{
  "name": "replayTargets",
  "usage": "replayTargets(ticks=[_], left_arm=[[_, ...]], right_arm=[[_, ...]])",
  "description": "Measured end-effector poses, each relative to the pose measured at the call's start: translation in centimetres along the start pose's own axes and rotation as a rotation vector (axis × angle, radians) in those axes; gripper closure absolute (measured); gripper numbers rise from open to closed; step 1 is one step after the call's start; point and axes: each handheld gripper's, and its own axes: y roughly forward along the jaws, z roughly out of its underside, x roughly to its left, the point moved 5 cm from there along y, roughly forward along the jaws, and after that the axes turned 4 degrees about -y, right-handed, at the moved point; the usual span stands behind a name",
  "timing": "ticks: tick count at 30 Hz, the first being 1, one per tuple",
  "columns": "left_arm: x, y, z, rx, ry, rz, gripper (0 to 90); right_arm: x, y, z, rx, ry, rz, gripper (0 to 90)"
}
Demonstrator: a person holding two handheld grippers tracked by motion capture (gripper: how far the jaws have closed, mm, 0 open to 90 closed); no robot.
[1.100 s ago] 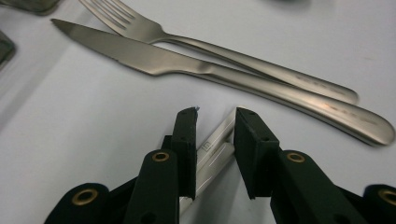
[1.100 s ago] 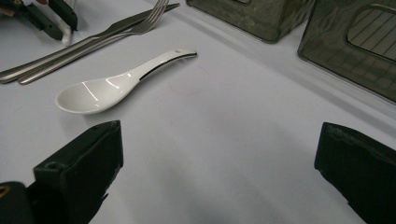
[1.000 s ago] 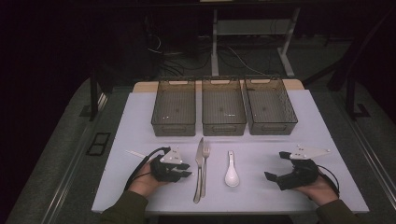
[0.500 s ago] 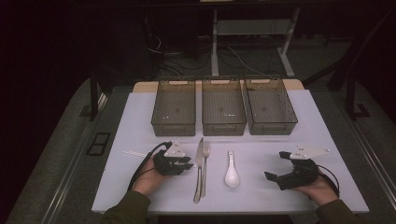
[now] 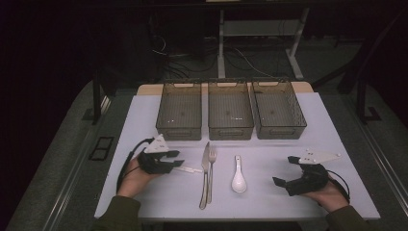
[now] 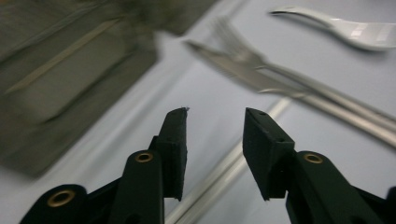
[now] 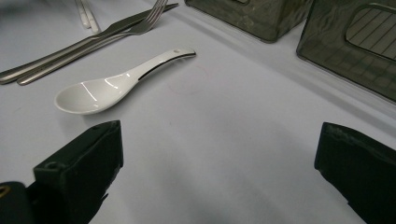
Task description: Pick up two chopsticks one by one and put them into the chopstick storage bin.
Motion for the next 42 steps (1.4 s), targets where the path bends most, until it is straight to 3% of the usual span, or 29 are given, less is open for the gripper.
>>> replayTargets(ticks=[3,7,9,14,16,23,29,40,42], left_arm=[[2.6,-1.4,1.3,0.015,-0.055,-0.075,64.2],[5.7,-2.6,3.4,0.086,-0.109,-0.182,69.1],[7.1,-3.1,4.4,0.09,-0.149,-0.225,71.6],[8.9,-4.2,6.4,0.121,-0.211,-0.294,76.9],[9.2,-4.8,6.8,0.105,-0.234,-0.303,76.8],[9.8,-5.6,8.0,0.128,-0.268,-0.322,80.9],[9.3,-5.9,8.3,0.155,-0.266,-0.314,88.7],[7.7,-6.7,8.9,0.19,-0.236,-0.314,88.6],[7.4,-6.9,8.7,0.181,-0.222,-0.321,82.7]], right_arm=[[0.0,0.0,0.0,0.003,0.001,0.0,1.3],[0.0,0.0,0.0,0.003,0.001,0.001,1.3],[-0.1,0.0,0.0,0.003,0.001,0.001,1.3],[-0.1,0.1,0.1,0.005,0.006,0.0,1.3],[-0.1,0.0,0.0,0.003,0.005,0.0,1.3],[-0.1,0.0,0.0,0.002,0.002,0.001,1.3],[-0.1,0.0,0.0,0.001,0.004,0.001,1.3],[0.0,0.0,0.0,0.0,0.001,0.0,1.3],[0.0,-0.1,0.0,0.0,0.001,0.001,1.3]])
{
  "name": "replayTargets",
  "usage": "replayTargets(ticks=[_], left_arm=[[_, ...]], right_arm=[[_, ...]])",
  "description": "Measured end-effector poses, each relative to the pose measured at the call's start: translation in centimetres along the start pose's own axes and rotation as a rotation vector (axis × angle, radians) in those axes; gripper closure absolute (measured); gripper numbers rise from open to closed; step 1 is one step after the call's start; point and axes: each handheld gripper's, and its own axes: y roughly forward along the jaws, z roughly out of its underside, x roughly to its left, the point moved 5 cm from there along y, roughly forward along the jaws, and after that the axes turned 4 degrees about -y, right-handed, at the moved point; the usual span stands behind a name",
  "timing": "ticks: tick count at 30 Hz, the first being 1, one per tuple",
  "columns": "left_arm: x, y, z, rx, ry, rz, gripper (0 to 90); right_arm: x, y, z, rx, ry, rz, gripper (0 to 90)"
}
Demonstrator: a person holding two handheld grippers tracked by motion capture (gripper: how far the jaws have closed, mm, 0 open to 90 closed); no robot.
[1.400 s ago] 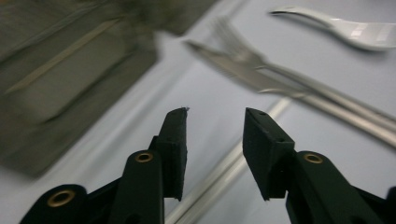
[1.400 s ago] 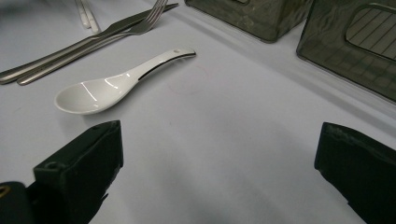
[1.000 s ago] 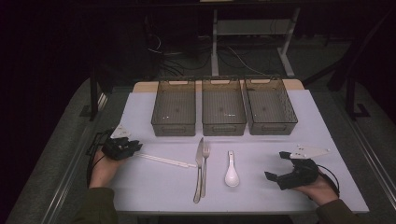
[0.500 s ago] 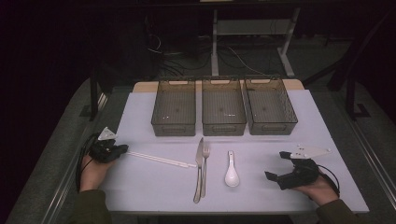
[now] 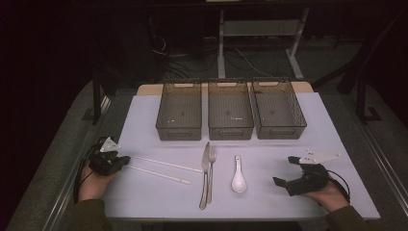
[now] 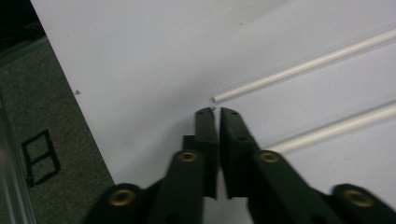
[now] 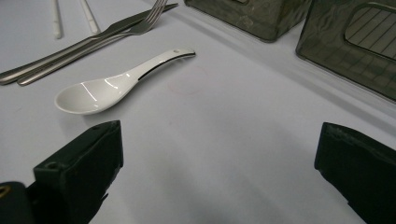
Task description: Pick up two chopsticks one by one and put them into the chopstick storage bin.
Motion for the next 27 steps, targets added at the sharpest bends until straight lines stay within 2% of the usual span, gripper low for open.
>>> replayTargets(ticks=[1,3,4,5,9,13,18,20,24,27], left_arm=[[-0.3,-0.2,-0.2,-0.019,0.006,0.009,80.5],[-1.6,-0.9,-0.9,-0.057,0.044,0.049,74.9],[-2.6,-1.2,-1.3,-0.071,0.067,0.077,73.0],[-3.5,-1.4,-1.6,-0.076,0.113,0.103,70.8],[-7.7,-1.4,-2.5,-0.111,0.196,0.245,65.3],[-11.4,-0.8,-3.2,-0.106,0.294,0.367,63.3],[-14.9,0.3,-3.9,-0.109,0.346,0.486,63.9],[-15.9,0.8,-3.9,-0.094,0.373,0.516,64.8],[-17.2,1.9,-3.9,-0.075,0.419,0.545,66.9],[-17.5,2.6,-3.7,-0.046,0.447,0.543,68.2]], right_arm=[[0.0,0.0,0.0,0.0,0.001,0.0,1.3],[0.0,0.0,0.0,0.001,0.003,0.0,1.3],[0.0,0.0,0.0,0.0,0.001,0.0,1.3],[0.0,0.0,0.0,0.0,0.002,0.0,1.3],[0.0,0.0,0.0,0.002,-0.001,-0.001,1.3],[0.1,-0.1,0.0,-0.001,-0.002,0.0,1.3],[0.1,0.0,0.0,0.004,0.001,-0.003,1.3],[0.1,0.0,0.0,0.002,-0.003,-0.003,1.3],[0.1,0.0,0.0,0.003,-0.001,-0.003,1.3],[0.2,0.0,0.0,0.004,-0.004,-0.003,1.3]])
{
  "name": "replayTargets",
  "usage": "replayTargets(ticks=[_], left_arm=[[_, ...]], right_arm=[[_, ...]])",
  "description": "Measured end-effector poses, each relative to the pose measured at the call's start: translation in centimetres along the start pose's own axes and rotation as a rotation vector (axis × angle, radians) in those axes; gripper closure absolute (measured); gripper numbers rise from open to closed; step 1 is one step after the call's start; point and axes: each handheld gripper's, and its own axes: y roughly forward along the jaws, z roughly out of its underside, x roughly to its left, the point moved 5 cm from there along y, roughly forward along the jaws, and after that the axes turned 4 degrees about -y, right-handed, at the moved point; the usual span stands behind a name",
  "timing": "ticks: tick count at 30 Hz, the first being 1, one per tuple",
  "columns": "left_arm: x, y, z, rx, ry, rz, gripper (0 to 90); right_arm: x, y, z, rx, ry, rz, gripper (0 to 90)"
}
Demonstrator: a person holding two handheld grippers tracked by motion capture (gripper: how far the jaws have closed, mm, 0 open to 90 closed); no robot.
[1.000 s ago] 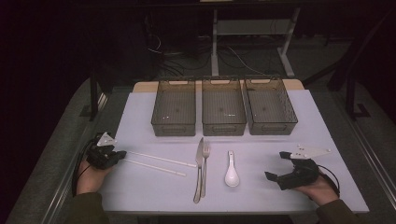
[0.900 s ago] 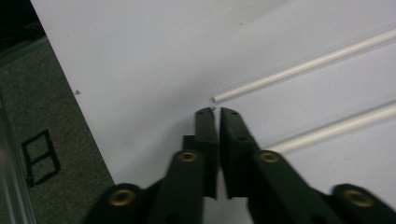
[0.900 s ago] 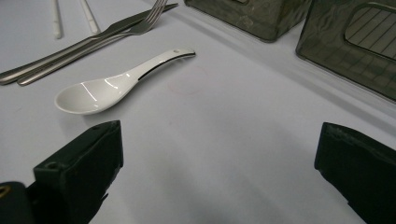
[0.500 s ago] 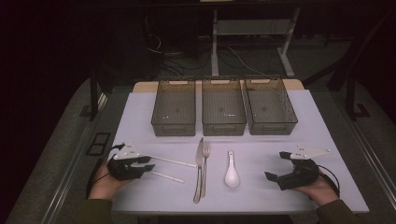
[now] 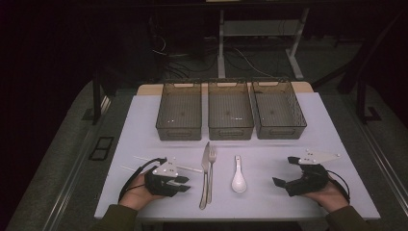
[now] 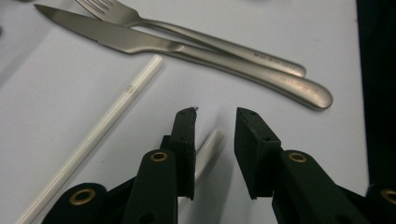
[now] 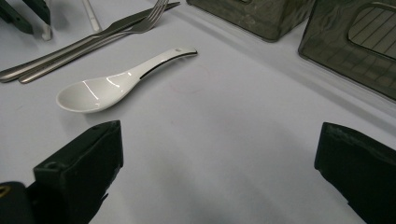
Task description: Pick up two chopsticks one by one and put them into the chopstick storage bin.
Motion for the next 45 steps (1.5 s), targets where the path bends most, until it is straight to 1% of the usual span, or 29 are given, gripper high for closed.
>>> replayTargets(ticks=[2,3,7,12,14,16,25,27,28,30,32,34,36,37,40,41,42,45], left_arm=[[0.2,0.3,0.1,0.009,0.008,-0.002,69.5],[0.2,0.4,0.2,0.012,0.005,0.0,70.2],[0.4,0.4,0.3,0.003,-0.002,0.005,73.0],[0.4,0.5,0.2,0.004,0.007,0.001,79.2],[0.4,0.6,0.1,0.003,-0.001,0.001,82.0],[0.5,0.6,0.1,0.001,-0.006,0.004,82.4],[0.5,0.7,-0.1,-0.002,-0.025,0.003,81.6],[0.4,0.5,-0.1,0.005,-0.021,-0.013,74.0],[0.4,0.3,-0.1,0.0,-0.026,-0.016,72.1],[0.4,-0.5,0.3,-0.006,-0.042,-0.03,68.6],[0.3,-1.5,0.9,-0.017,-0.061,-0.044,68.2],[0.5,-2.5,1.6,-0.023,-0.07,-0.07,67.7],[0.7,-3.2,2.4,-0.039,-0.096,-0.082,67.7],[0.7,-3.5,2.7,-0.038,-0.096,-0.088,67.7],[0.7,-3.9,3.7,-0.03,-0.11,-0.092,68.0],[0.6,-3.9,3.9,-0.034,-0.119,-0.09,68.5],[0.6,-4.0,4.1,-0.031,-0.118,-0.09,68.9],[0.4,-4.2,4.7,-0.027,-0.131,-0.08,72.5]], right_arm=[[0.0,0.0,0.0,-0.001,0.001,0.0,1.3],[0.0,0.0,0.0,0.001,0.004,-0.001,1.3],[0.0,0.0,0.0,0.002,0.002,-0.001,1.3],[0.0,0.0,0.0,0.002,0.002,-0.001,1.3],[0.0,0.0,0.0,0.003,0.002,-0.001,1.3],[0.0,0.0,0.0,0.003,0.003,-0.001,1.3],[0.0,0.0,0.0,0.003,0.002,-0.001,1.3],[0.0,0.0,0.0,0.003,0.002,-0.001,1.3],[0.0,0.0,0.0,0.001,0.001,-0.001,1.3],[0.0,0.0,0.0,0.001,0.0,-0.001,1.3],[0.0,0.0,0.0,0.002,0.001,-0.002,1.3],[0.0,0.0,0.0,0.002,0.001,-0.002,1.3],[0.0,0.0,0.0,0.001,-0.001,-0.003,1.3],[0.0,0.0,0.0,0.0,-0.002,-0.002,1.3],[0.0,0.0,0.0,-0.001,-0.001,-0.001,1.3],[0.0,0.0,0.0,-0.001,-0.001,-0.001,1.3],[0.0,0.0,0.0,-0.001,-0.001,-0.001,1.3],[0.0,0.0,0.0,-0.002,-0.002,-0.001,1.3]])
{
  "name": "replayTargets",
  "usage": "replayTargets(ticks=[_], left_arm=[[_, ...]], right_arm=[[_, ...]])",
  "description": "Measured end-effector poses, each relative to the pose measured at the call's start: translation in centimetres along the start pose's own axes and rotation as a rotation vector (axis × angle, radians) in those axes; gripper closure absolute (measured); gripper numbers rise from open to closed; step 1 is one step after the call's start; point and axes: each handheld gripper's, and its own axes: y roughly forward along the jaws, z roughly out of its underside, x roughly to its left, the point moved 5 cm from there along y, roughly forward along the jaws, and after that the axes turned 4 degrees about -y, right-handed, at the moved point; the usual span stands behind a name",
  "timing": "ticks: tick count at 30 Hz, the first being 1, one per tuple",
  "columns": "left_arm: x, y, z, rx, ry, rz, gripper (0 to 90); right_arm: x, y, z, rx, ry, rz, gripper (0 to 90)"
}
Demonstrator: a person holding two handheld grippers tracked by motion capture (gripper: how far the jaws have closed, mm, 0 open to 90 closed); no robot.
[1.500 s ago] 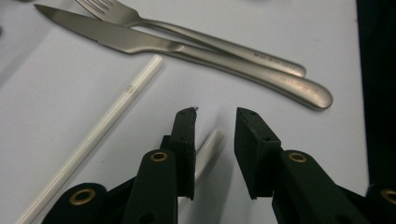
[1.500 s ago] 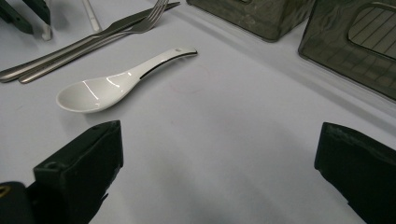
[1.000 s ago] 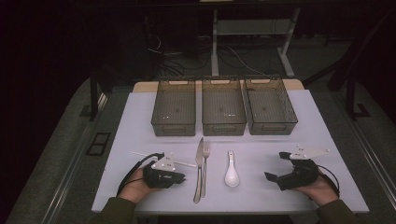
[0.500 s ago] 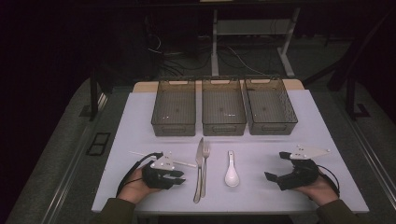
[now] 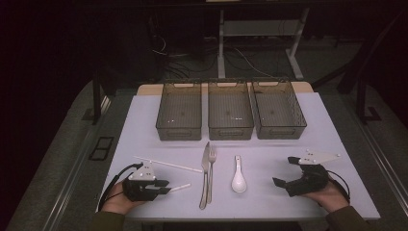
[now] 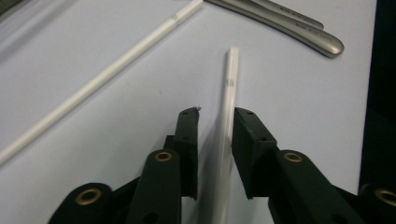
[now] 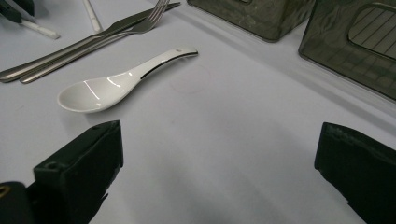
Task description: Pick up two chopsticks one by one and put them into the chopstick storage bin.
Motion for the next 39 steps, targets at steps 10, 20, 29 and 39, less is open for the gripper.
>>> replayTargets(ticks=[10,20,29,39], left_arm=[[-0.1,0.1,0.5,0.006,0.016,-0.019,81.1],[0.2,0.1,0.4,0.002,0.001,0.008,83.6],[0.5,0.0,-0.1,-0.026,-0.046,0.007,83.6],[0.6,-0.8,-1.6,-0.086,-0.113,-0.045,83.6]], right_arm=[[0.0,0.0,0.0,-0.001,0.001,0.001,1.3],[0.0,0.0,0.0,-0.001,-0.002,0.001,1.3],[0.0,0.0,0.0,-0.002,-0.002,0.001,1.3],[0.1,0.1,0.0,-0.001,-0.004,0.005,1.3]])
